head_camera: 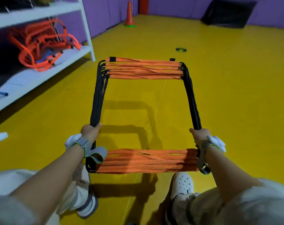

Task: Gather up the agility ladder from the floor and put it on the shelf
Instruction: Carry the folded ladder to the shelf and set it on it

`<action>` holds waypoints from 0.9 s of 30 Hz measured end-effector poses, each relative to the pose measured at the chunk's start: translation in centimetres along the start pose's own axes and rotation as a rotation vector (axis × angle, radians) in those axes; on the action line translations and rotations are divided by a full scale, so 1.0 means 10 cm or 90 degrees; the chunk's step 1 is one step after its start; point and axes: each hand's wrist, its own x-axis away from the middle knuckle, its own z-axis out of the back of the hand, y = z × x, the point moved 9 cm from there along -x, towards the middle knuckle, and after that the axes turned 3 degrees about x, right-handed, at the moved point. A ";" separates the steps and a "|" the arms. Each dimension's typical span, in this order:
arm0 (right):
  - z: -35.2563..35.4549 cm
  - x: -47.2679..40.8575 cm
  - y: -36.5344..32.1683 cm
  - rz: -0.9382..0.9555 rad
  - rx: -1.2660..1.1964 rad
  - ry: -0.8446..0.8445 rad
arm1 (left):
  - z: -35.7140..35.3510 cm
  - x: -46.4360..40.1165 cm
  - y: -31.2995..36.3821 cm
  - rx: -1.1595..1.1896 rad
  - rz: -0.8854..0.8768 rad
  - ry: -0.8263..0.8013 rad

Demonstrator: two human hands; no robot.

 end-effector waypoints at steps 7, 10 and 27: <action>0.55 0.29 -0.41 0.060 -0.052 0.042 | 0.35 0.34 0.54 0.044 -0.053 0.022; 0.81 0.44 -0.56 0.079 -0.077 0.064 | 0.52 0.50 0.79 0.070 -0.086 0.033; 1.62 0.83 -1.25 0.173 -0.147 0.112 | 0.96 0.91 1.59 0.129 -0.170 0.055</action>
